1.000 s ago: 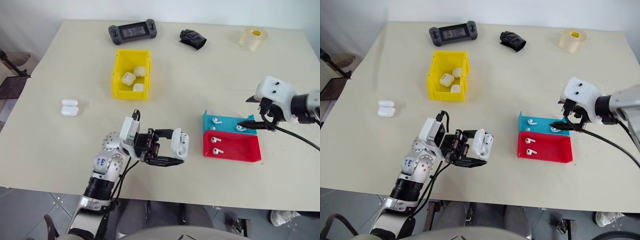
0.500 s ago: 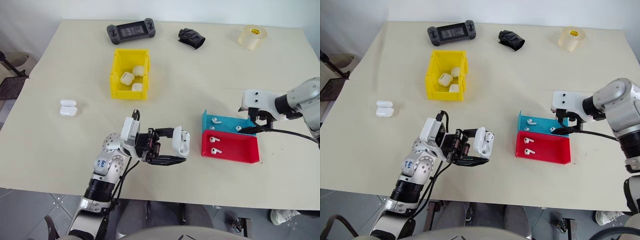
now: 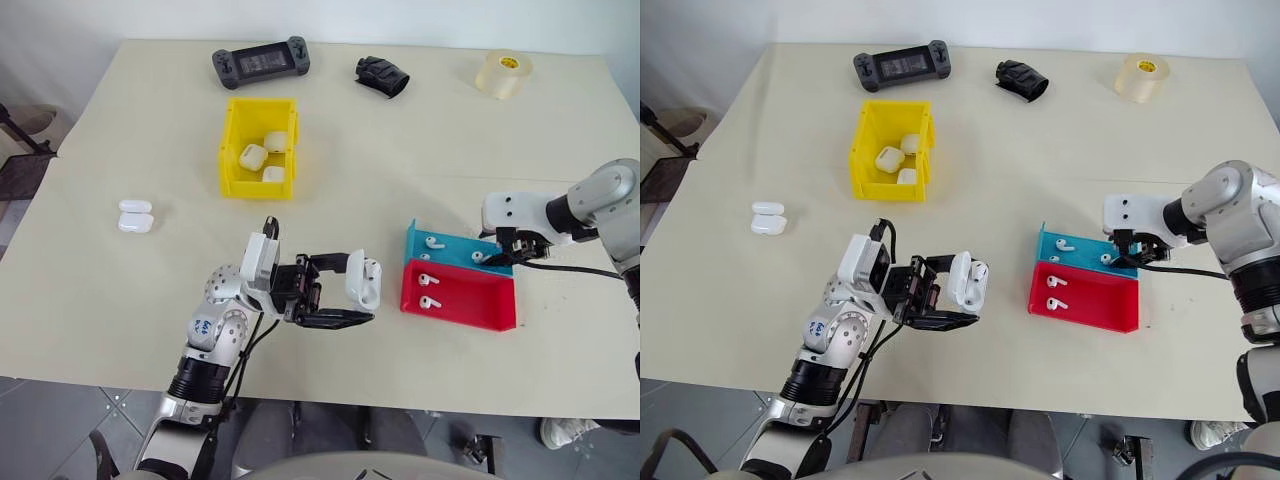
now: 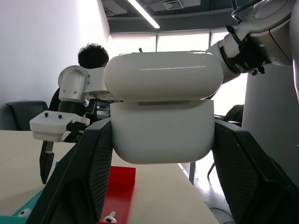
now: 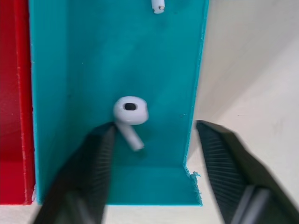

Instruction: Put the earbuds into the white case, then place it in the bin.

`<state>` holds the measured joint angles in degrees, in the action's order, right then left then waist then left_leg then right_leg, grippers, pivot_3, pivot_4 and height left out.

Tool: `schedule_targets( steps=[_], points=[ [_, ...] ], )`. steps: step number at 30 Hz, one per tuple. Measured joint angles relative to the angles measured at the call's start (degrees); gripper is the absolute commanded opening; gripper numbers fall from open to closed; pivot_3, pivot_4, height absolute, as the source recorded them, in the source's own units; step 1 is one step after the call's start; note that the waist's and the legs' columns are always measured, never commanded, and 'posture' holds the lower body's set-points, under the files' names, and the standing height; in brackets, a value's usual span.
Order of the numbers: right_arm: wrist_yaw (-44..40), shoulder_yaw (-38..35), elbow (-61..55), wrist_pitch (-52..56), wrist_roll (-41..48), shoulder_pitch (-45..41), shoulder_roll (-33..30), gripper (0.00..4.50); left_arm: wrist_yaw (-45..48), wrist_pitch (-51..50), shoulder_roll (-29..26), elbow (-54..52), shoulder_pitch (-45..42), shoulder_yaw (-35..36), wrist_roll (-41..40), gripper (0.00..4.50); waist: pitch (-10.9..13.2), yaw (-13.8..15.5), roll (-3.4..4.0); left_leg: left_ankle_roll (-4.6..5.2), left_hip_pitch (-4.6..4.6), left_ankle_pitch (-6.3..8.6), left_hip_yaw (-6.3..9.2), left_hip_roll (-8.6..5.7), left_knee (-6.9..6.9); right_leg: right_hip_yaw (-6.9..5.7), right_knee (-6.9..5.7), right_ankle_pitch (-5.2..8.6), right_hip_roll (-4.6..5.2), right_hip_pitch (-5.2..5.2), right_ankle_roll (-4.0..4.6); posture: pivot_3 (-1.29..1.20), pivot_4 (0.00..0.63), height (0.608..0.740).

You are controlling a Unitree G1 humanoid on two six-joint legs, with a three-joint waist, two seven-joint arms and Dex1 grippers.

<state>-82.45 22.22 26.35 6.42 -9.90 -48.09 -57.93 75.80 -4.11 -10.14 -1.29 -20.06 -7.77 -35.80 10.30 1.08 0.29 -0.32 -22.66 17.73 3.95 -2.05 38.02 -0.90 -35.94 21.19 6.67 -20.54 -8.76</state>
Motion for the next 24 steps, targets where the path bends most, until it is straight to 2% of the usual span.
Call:
schedule_targets(
  steps=[17, 20, 24],
  points=[
    [-0.80, -0.38, -2.26, -1.53, 0.21, 1.10, 0.43, 2.63, -0.06, 0.45, 0.01, 0.05, -0.71, 0.00, 0.00, 2.78, 0.00, 0.03, 0.00, 0.00, 0.00, 0.00, 0.01, 0.00, 0.02, -0.01, -0.02, 0.00, 0.00, 0.01, 0.00, 0.00, 0.150, 0.740],
    [-1.19, -0.68, -2.54, -1.80, 0.22, 1.53, 0.43, 2.04, -0.06, 0.46, -0.02, 0.05, -0.71, 0.01, 0.00, 2.78, 0.00, 0.03, 0.00, 0.00, 0.00, 0.00, 0.01, 0.00, 0.03, -0.01, -0.02, 0.00, 0.00, 0.01, 0.00, 0.00, 0.150, 0.740],
    [-1.59, -0.74, -3.52, -2.22, 0.29, 2.13, 0.43, 0.74, -0.11, 0.46, -0.03, 0.05, -0.71, 0.02, 0.00, 2.78, 0.00, 0.02, 0.00, 0.00, 0.01, 0.00, 0.01, 0.01, 0.05, -0.01, -0.03, 0.00, -0.01, 0.02, 0.00, 0.00, 0.150, 0.740]
  ],
)
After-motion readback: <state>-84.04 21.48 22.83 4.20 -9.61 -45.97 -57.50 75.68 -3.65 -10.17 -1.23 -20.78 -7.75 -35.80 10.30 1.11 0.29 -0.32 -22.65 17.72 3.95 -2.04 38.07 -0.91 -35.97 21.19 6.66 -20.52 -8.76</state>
